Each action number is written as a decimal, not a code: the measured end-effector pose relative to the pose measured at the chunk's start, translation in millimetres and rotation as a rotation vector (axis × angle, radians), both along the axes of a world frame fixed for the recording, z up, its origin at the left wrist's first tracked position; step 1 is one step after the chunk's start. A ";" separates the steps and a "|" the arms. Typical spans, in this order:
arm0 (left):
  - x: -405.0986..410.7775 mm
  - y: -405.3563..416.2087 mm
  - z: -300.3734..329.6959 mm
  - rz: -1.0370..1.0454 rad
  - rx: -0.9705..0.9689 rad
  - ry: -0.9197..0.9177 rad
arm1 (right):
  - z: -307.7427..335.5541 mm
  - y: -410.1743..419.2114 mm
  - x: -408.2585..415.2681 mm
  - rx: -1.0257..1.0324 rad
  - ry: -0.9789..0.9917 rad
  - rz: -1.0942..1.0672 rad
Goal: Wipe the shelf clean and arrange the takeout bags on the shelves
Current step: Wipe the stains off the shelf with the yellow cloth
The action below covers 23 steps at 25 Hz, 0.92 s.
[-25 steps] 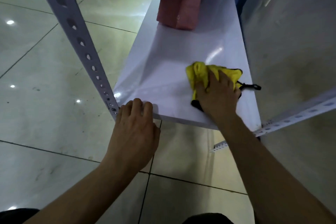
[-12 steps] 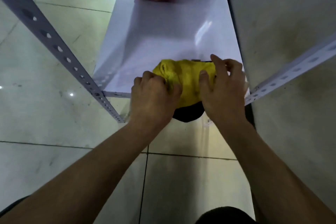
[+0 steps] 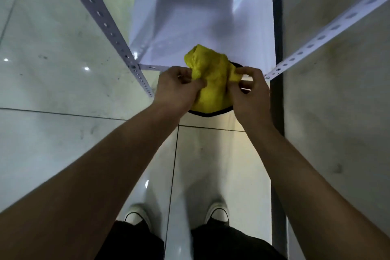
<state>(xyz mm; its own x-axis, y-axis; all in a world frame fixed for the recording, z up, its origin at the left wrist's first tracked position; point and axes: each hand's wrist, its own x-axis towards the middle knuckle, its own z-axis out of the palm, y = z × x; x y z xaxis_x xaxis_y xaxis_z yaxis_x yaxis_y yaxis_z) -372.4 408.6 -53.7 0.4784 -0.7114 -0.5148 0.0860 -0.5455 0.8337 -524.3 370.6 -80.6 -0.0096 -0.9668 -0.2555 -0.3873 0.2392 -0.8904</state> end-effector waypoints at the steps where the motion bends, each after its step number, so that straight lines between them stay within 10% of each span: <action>1: -0.8 16.7 16.5 0.019 0.008 0.045 | 14.2 11.5 -3.3 0.032 -0.025 -0.020; 9: -11.2 98.2 195.7 0.119 -0.010 0.263 | 183.1 75.3 -17.2 0.235 -0.158 0.030; 23: -22.2 128.6 536.4 -0.058 -0.215 0.338 | 524.6 112.5 -41.8 0.005 -0.377 -0.057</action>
